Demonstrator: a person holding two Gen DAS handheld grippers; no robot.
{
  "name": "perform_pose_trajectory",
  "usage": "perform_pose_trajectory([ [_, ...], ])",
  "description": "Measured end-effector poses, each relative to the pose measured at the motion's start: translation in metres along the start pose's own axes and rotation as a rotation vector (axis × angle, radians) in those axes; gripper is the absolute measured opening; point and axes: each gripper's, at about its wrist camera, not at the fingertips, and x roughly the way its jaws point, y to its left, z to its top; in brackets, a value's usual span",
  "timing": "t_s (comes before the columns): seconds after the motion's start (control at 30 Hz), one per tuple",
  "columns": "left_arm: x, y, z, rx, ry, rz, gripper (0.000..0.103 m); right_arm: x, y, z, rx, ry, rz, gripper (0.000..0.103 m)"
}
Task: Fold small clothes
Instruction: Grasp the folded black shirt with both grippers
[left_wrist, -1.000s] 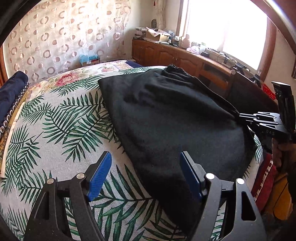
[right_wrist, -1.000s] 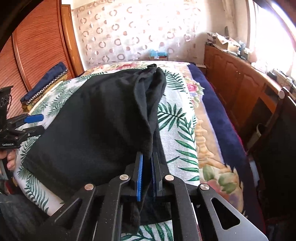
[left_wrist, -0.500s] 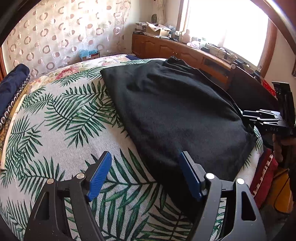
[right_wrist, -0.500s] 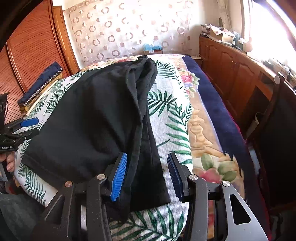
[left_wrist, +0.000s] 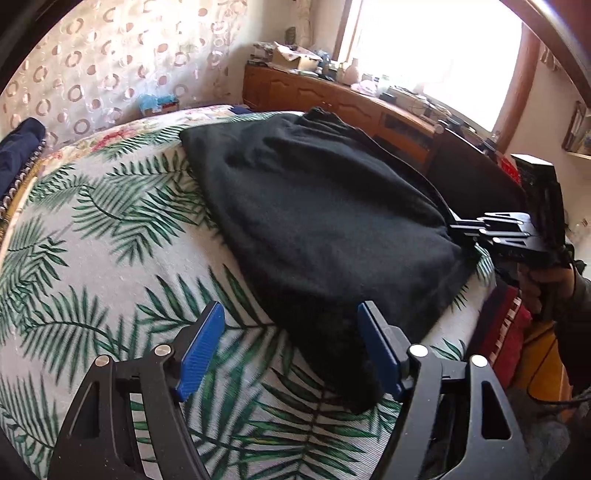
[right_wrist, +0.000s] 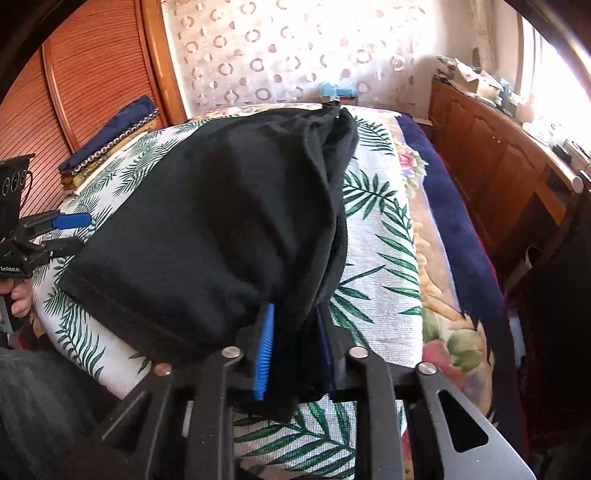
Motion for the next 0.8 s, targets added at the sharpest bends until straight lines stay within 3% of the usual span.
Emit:
perform_pose_trajectory([
  [0.2, 0.008, -0.003, -0.002, -0.016, 0.038, -0.071, 0.051, -0.004, -0.002, -0.003, 0.037, -0.031, 0.025, 0.01],
  [0.27, 0.01, -0.003, -0.002, -0.028, 0.05, -0.126, 0.017, -0.009, -0.003, -0.003, 0.049, -0.055, 0.036, 0.009],
  [0.33, 0.008, -0.004, -0.001, -0.029, 0.043, -0.146, 0.011, -0.015, -0.004, -0.001, 0.066, -0.087, 0.053, 0.009],
  [0.57, -0.028, 0.008, 0.036, -0.084, -0.136, -0.157, 0.008, -0.039, -0.007, 0.022, 0.082, -0.225, 0.07, 0.008],
  [0.8, -0.037, 0.027, 0.099, -0.074, -0.24, -0.107, 0.008, -0.036, -0.018, 0.07, 0.115, -0.329, 0.067, 0.008],
])
